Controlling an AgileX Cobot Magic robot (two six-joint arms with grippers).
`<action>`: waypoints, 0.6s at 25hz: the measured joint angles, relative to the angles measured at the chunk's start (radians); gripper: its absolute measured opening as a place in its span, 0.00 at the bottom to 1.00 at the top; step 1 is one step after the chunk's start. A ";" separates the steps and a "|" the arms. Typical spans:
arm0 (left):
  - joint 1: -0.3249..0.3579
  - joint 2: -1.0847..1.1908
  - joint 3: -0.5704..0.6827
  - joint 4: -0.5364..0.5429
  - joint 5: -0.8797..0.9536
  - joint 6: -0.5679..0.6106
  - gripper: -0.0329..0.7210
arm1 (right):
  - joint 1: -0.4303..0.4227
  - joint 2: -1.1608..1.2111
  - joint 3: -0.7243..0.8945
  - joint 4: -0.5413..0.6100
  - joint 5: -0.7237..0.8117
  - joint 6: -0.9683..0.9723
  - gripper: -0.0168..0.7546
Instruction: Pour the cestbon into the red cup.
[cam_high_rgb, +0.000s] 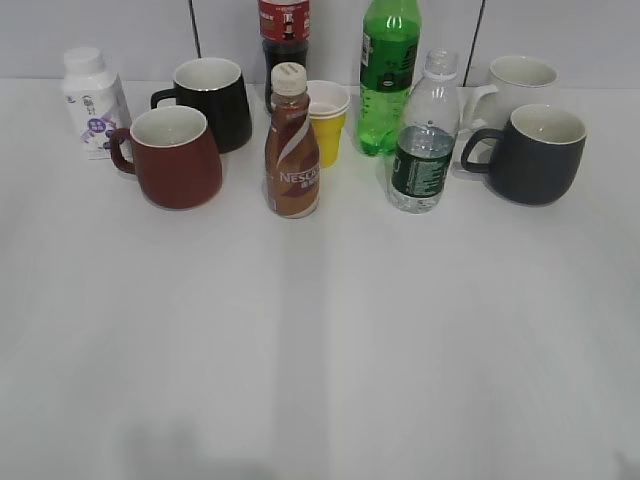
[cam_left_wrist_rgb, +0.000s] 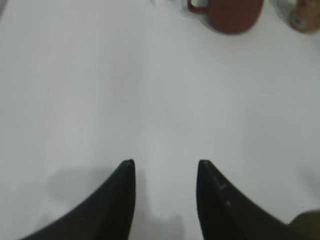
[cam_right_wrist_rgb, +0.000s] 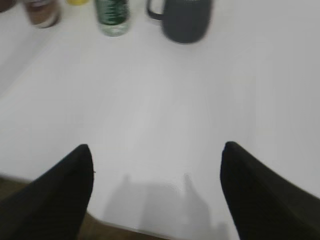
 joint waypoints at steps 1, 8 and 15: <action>0.008 -0.024 0.000 0.000 0.000 0.000 0.45 | -0.034 0.000 0.000 0.000 0.000 0.000 0.79; 0.014 -0.129 0.001 0.000 0.000 0.000 0.45 | -0.129 0.000 0.000 -0.001 0.000 0.000 0.79; 0.014 -0.129 0.001 0.002 0.000 0.000 0.45 | -0.130 0.000 0.001 -0.001 0.000 0.000 0.79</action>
